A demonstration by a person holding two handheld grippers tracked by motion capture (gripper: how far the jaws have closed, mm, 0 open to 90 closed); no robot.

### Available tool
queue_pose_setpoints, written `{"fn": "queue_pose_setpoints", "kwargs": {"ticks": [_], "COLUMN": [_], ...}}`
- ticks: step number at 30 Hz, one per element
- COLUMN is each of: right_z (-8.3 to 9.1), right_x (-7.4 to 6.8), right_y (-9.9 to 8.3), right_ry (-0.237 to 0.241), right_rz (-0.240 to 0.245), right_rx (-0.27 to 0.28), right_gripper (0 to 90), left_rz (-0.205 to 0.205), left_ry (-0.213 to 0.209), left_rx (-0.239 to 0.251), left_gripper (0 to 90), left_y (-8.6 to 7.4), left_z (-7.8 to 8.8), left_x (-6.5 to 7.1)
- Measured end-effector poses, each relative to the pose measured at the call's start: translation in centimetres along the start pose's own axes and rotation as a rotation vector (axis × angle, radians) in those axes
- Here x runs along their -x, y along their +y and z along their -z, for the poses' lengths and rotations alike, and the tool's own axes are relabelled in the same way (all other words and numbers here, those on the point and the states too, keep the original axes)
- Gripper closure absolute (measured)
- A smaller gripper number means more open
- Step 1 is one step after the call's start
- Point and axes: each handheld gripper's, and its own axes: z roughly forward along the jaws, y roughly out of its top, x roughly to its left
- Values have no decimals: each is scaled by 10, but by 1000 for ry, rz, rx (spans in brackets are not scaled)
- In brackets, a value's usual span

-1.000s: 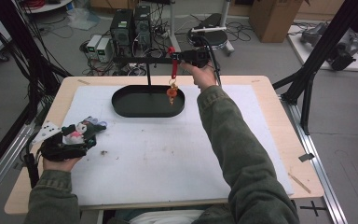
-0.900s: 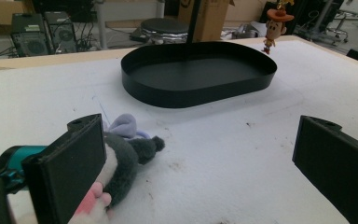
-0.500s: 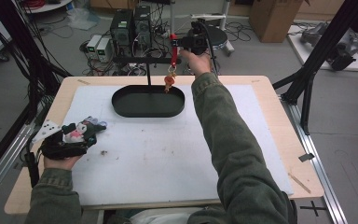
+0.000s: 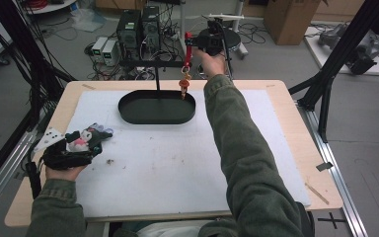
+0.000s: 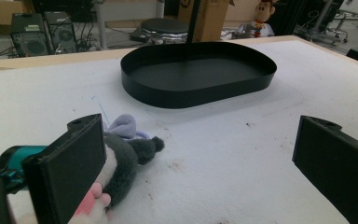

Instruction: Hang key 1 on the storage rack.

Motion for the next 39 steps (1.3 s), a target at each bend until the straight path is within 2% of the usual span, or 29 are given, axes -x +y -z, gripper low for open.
{"fn": "queue_pose_setpoints", "kwargs": {"ticks": [4,10,17,22,23,25,27,29,32,33,35,39], "right_z": [-8,-17,-18,-20,-20,-21,-21,-22,-20,-20,-17,-11], "right_x": [-1,0,2,3,3,1,-4,-10,-15,-15,-18,-24], "right_y": [-3,-6,-7,-7,-8,-8,-8,-10,-11,-11,-12,-13], "right_ry": [-6,18,25,48,51,54,15,-40,-25,-16,1,37], "right_rz": [7,-23,-27,-28,-27,-14,67,139,155,159,158,199], "right_rx": [-3,9,16,11,9,10,3,-18,-24,-14,-17,-30], "right_gripper": [746,745,744,734,707,429,243,108,78,3,5,5], "left_rz": [-3,-1,4,7,8,8,4,5,5,5,3,4], "left_ry": [1,1,-6,-5,-6,-6,-7,-5,-6,-6,-5,-2], "left_rx": [-3,2,7,9,10,10,8,4,4,3,2,3], "left_gripper": [31,31,31,31,31,31,31,31,31,31,31,31], "left_y": [0,0,0,1,1,0,1,0,0,0,0,0], "left_z": [0,0,-1,0,0,0,0,0,1,1,2,2], "left_x": [-1,-2,-3,-3,-3,-2,-2,-2,-1,0,0,0]}}
